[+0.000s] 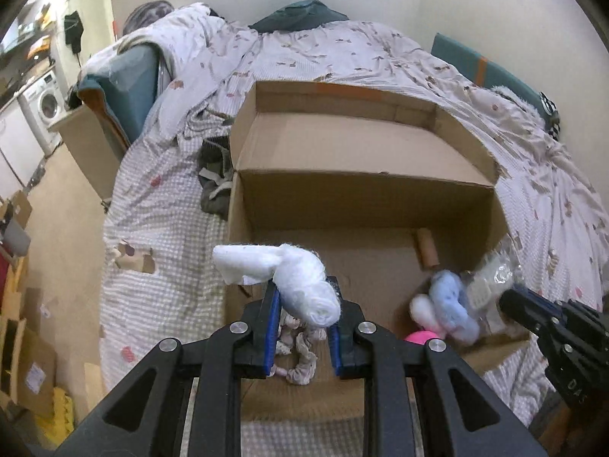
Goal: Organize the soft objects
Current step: 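Lower the white sock and plastic bag into the box and open both tools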
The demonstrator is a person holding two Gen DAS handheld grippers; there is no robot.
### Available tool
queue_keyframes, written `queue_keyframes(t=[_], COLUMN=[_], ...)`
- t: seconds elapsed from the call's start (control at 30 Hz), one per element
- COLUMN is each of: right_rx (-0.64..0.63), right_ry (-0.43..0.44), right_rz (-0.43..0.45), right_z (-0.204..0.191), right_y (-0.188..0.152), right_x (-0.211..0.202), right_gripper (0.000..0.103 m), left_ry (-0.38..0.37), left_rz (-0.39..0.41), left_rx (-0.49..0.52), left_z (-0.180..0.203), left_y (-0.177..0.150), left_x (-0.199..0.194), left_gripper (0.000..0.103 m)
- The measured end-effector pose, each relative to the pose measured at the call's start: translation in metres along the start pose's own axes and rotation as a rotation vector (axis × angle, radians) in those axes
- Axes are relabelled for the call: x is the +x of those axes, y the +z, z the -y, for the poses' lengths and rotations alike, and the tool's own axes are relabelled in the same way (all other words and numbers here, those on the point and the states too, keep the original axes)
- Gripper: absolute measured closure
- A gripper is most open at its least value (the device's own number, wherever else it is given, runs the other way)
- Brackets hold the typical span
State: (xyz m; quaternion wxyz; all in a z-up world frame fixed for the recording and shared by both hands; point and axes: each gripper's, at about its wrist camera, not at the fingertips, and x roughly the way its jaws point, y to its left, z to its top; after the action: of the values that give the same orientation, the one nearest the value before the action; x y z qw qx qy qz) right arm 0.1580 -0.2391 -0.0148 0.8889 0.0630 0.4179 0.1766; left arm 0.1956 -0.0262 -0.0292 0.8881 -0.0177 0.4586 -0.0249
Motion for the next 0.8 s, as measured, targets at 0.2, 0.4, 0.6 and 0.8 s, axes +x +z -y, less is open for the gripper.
queue_keyframes(t=[0.2,0.4,0.6,0.8], right_rx=[-0.004,0.012,0.039,0.066], right_ry=[-0.021,-0.019,-0.015,0.000], right_rz=[-0.036,-0.051,-0.056,-0.049], right_z=[0.001,0.003,0.007,0.010], right_y=[-0.005,-0.006,-0.007,-0.005], right_x=[0.013,0.019,0.020,0.019], right_gripper=[0.095,0.095,0.095,0.095], left_ry=[0.014,0.018,0.001,0.002], left_rz=[-0.020,-0.031,-0.044,-0.062], left_rx=[-0.008,-0.002,-0.023,-0.014], left_z=[-0.003,0.001,-0.002,-0.001], left_y=[-0.007,-0.013,-0.013,-0.015], left_x=[0.016,0.027,0.026,0.027], left_gripper=[0.083,0.083,0.083,0.078])
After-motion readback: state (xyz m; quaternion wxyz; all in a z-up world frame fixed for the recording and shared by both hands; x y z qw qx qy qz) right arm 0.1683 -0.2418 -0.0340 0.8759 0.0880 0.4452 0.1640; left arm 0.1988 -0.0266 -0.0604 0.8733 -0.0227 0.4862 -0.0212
